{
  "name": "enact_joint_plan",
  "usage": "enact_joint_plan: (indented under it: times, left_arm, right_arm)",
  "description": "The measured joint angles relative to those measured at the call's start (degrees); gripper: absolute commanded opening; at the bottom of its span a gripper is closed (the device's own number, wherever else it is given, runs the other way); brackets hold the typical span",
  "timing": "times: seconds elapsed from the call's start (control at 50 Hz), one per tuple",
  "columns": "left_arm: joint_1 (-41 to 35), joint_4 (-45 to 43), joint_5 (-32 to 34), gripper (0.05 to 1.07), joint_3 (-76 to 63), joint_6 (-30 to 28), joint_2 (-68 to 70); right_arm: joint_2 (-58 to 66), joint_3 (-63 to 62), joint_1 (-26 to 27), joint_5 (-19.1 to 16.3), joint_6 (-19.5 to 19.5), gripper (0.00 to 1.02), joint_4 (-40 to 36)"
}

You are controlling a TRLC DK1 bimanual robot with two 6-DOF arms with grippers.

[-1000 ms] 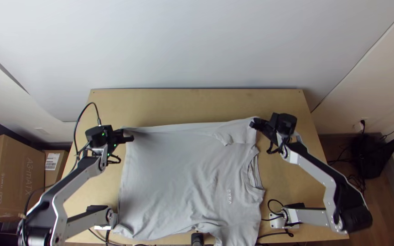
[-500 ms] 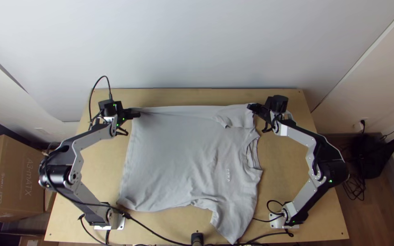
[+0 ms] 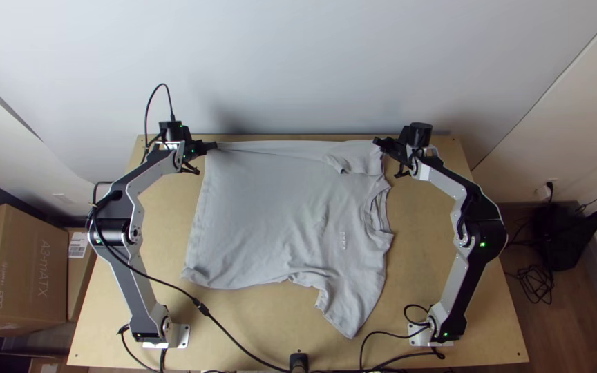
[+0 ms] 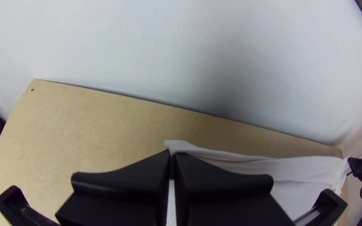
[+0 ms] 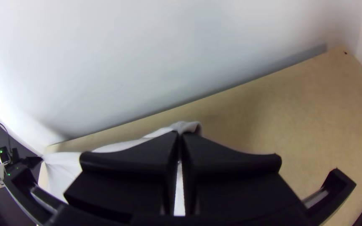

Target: Fold the t-shirt

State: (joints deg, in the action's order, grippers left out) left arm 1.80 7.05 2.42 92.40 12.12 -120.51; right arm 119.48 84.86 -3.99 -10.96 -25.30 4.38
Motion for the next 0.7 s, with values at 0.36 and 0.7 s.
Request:
enact_joint_plan:
  times: [0.36,0.7]
  left_arm:
    - [-0.17,8.11,2.38,0.08,2.12,0.15,-0.24]
    - [0.35,5.75,3.21,0.08,-6.47,0.11,5.38]
  right_arm:
    - [-2.19,-0.35,0.02,0.02,-1.31,0.02,-9.09]
    - [-12.66,-12.33,-1.29,0.24,-1.29,0.02,-9.42]
